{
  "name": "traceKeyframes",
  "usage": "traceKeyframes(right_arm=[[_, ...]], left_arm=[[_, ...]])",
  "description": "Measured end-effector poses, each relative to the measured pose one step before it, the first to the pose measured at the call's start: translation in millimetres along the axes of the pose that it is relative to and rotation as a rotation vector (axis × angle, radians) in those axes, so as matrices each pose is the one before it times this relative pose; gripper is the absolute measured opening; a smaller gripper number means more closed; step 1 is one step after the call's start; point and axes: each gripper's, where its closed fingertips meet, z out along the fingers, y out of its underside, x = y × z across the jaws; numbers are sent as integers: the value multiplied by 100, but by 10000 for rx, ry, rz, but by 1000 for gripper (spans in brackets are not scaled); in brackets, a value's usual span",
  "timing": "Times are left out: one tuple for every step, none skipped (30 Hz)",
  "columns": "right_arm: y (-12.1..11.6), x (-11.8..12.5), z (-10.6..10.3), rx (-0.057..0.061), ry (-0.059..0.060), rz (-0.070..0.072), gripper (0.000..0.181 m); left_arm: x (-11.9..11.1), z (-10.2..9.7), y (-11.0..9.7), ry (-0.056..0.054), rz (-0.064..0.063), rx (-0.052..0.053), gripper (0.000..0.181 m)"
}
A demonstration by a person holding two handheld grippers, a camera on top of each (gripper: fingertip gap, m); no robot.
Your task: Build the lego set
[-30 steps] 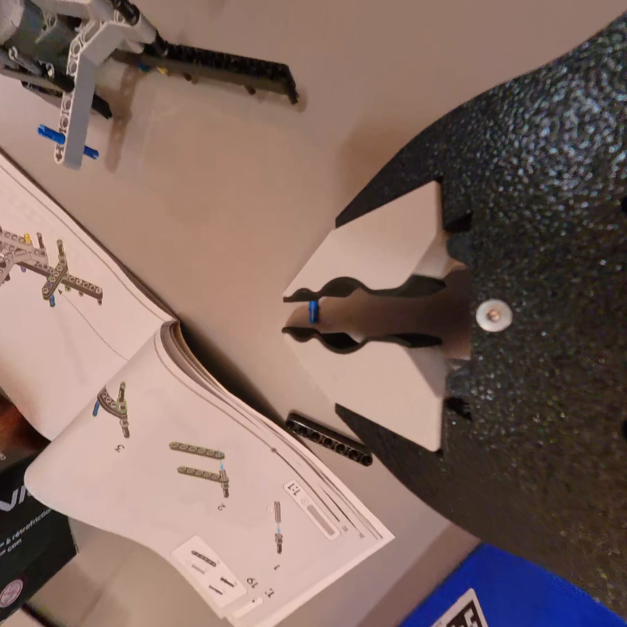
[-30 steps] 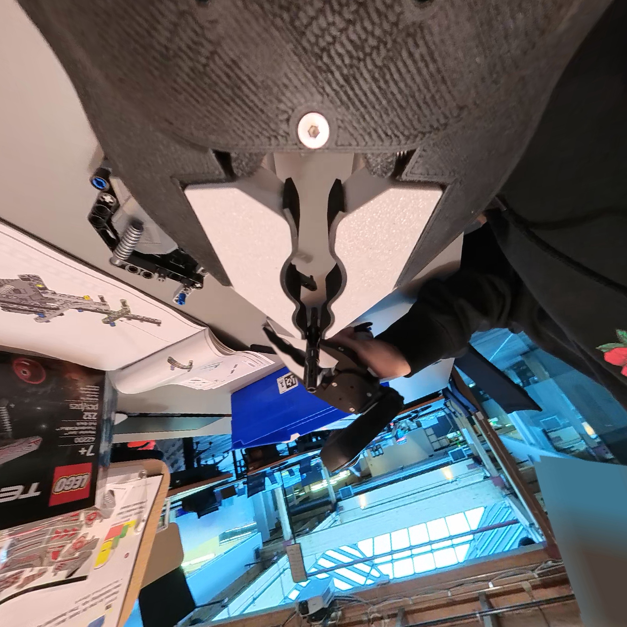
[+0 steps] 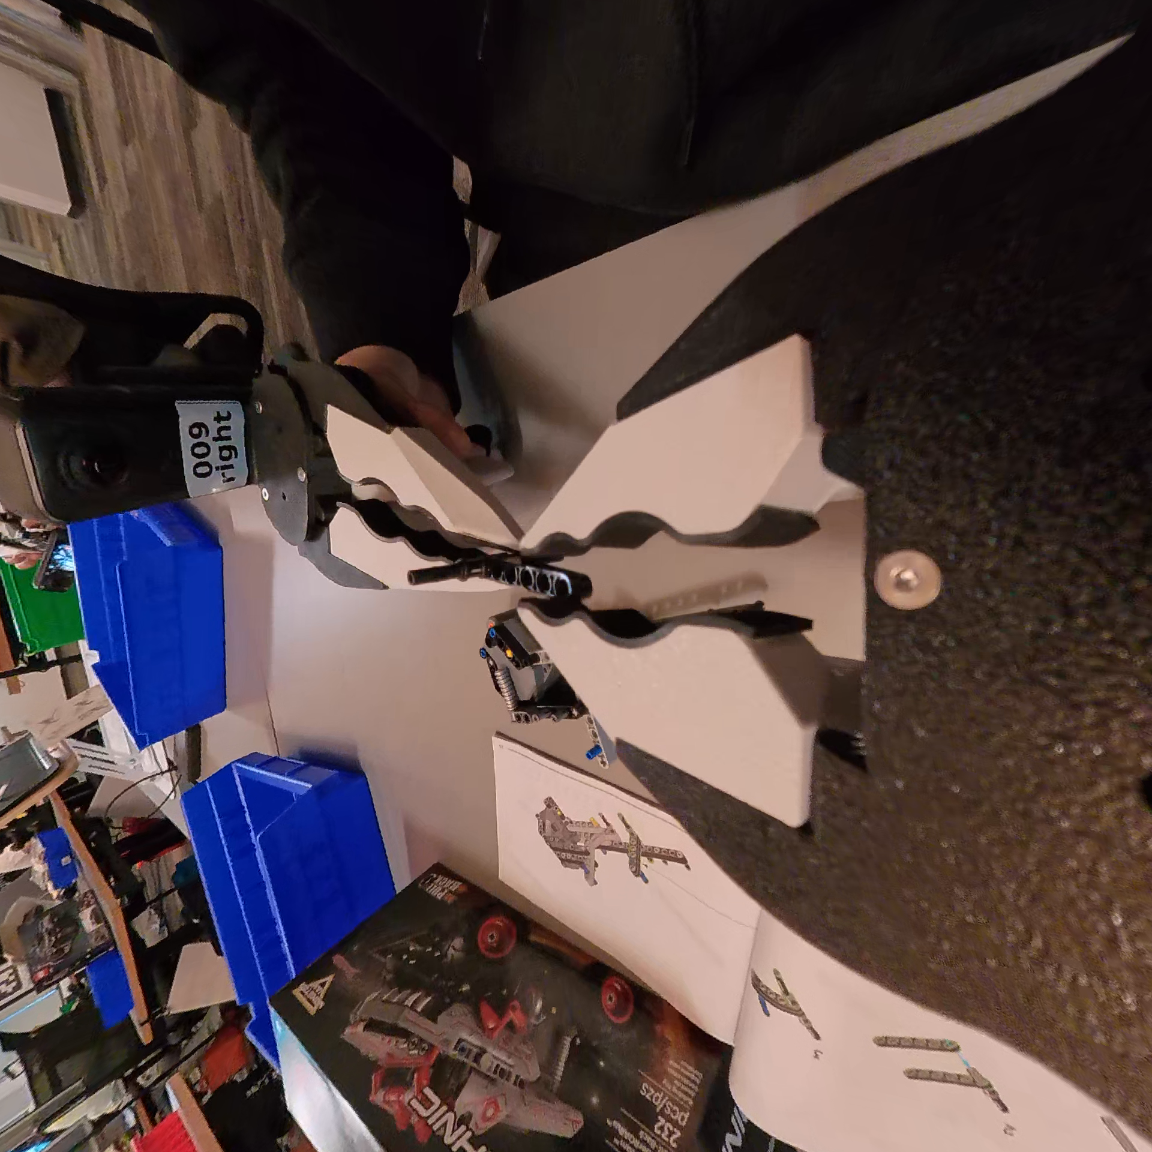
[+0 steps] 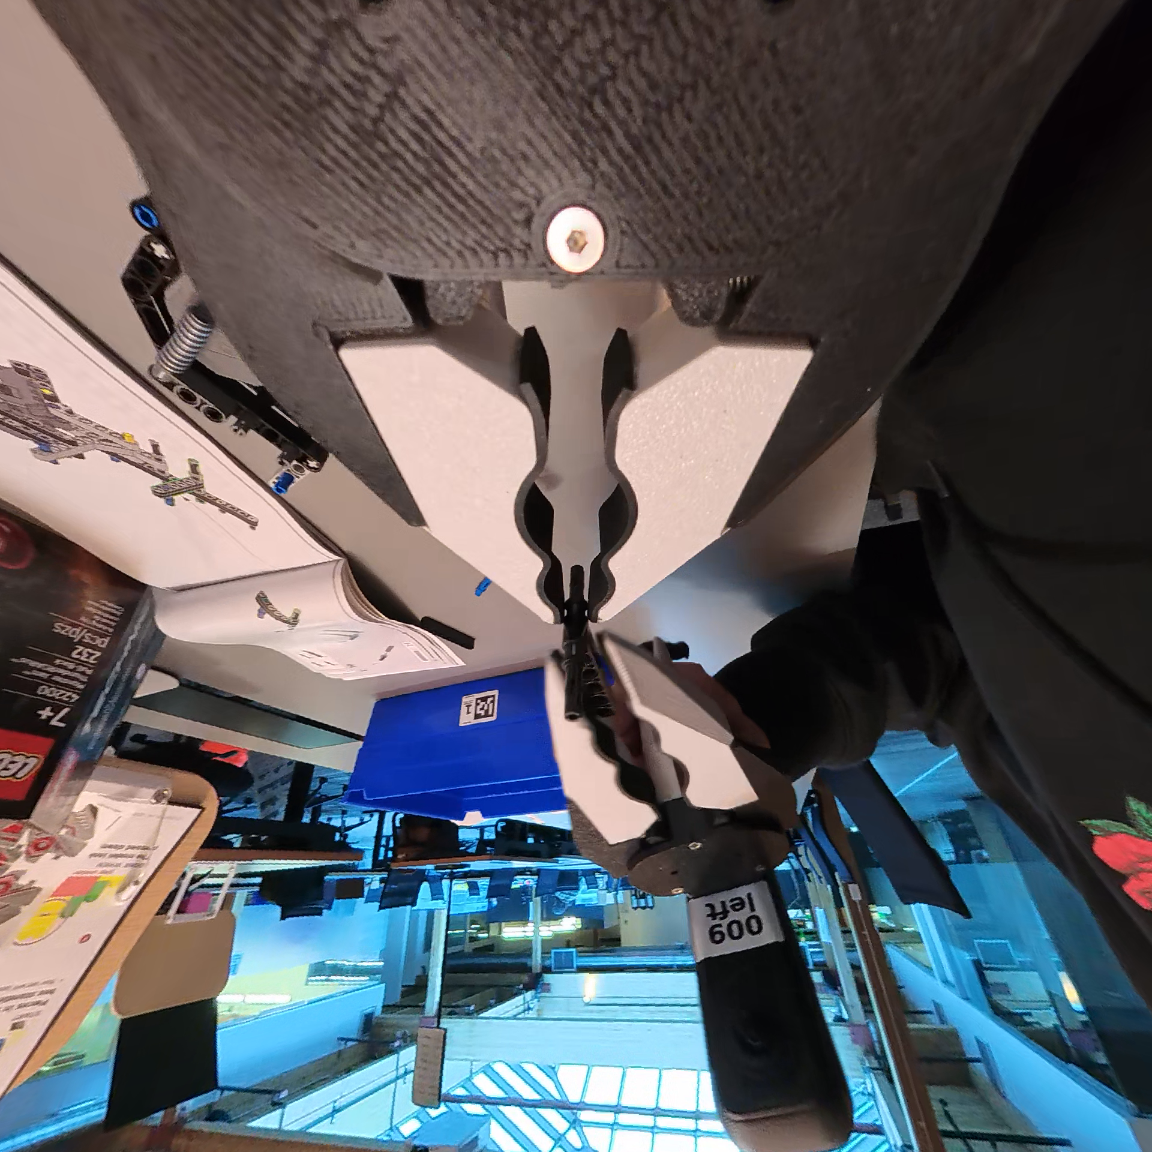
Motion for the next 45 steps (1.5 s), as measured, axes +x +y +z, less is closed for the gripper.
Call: traceKeyframes(right_arm=[[-32,179,-5,22,127,5,5],[-37,134,8,26,94,0,5],[12,17,12,-8,15,-14,5],[36,8,3,-32,15,-20,5],[48,23,6,-40,18,-37,5],[96,-23,-4,-73,-7,-70,5],[113,-75,-14,-99,-31,-120,5],[140,-63,-41,-127,-27,-169,5],[107,15,-71,-142,34,-211,10],[17,85,-109,-130,77,-222,17],[-102,107,-135,-81,88,-191,24],[-200,110,-139,-29,79,-120,28],[-222,39,-74,-4,21,-29,30],[-214,-120,14,24,-65,41,33],[-180,-222,85,39,-114,63,34],[43,-223,143,-54,-101,44,34],[259,-235,155,-172,-117,-30,34],[252,-364,151,-149,-193,-75,33],[172,-279,116,-97,-139,-48,28],[113,-83,106,-58,-26,-17,23],[26,-32,48,12,-8,-26,14],[-55,-137,7,84,-87,-42,7],[-35,-27,4,65,-32,9,7],[-37,-58,7,35,-52,-3,7],[-76,-11,0,49,-9,-23,7],[-155,165,-3,115,120,-7,6],[-228,302,-59,185,182,77,5],[-323,178,-93,272,54,205,5],[-348,-12,-80,295,-97,323,5],[-366,-9,-48,294,-85,318,5],[-408,130,-47,322,37,236,5],[-347,-19,-31,260,-46,165,5],[-143,-131,20,119,-115,163,5],[-46,-22,54,52,-16,99,5],[-123,38,60,97,56,2,5],[-128,-41,32,113,14,-15,5],[-32,-132,32,50,-86,49,5],[-70,-14,11,67,-32,140,5],[-20,74,8,29,32,78,6],[99,-42,16,-47,-14,-34,5],[352,239,8,-250,175,-119,5],[379,158,-20,-310,137,-248,5],[265,-55,-36,-280,-21,-270,5],[144,-174,-2,-229,-100,-197,5],[47,12,42,-137,46,-164,5]], left_arm=[[-48,-27,-71,-41,54,44,8],[51,-2,-42,23,38,20,6],[101,29,-24,51,23,4,5],[8,12,21,2,43,0,5],[-39,13,64,2,17,2,5],[-12,19,79,39,-47,0,5],[18,14,96,68,-61,-20,5],[80,7,129,95,-35,-56,5],[61,-10,178,81,-4,-98,5],[-29,-21,208,22,-6,-110,5],[-41,-18,185,12,-13,-100,5],[29,-25,138,61,-24,-74,5],[80,-28,70,83,-34,-44,5],[92,-11,31,86,-45,-25,5],[128,7,29,94,-47,-25,5],[107,21,11,82,-24,-15,5],[108,30,-7,67,1,2,5],[121,18,-9,72,-10,10,5],[129,20,10,94,-33,-15,5],[139,25,32,100,-33,-27,5],[158,17,30,113,-8,-14,5],[94,0,-21,58,9,17,5],[24,-14,-30,20,15,33,5],[26,-28,-14,32,7,16,5],[-13,-25,-15,-11,35,21,5],[-223,-59,-109,-166,55,97,7],[-505,-102,-241,-333,42,185,11],[-512,-146,-272,-298,-4,227,17],[-161,-144,-263,-15,-98,230,17],[77,-130,-269,161,-215,230,14],[-2,-83,-305,109,-207,254,14],[-154,-77,-309,-4,-122,250,13],[-101,-66,-273,-7,-81,223,13],[23,-59,-230,43,-45,169,12],[-7,-10,-187,3,-35,129,11],[154,12,-147,99,-35,116,8],[206,-26,-175,134,-35,126,8],[19,-21,-66,41,-13,49,7],[-122,-29,-3,-48,-26,-7,2],[-248,-48,-102,-126,-1,58,0],[91,-95,-165,96,-1,89,0],[242,-86,24,176,-45,-87,0],[-20,-3,296,-29,60,-302,0],[-403,58,364,-337,252,-315,0],[-270,109,327,-286,323,-232,0]])
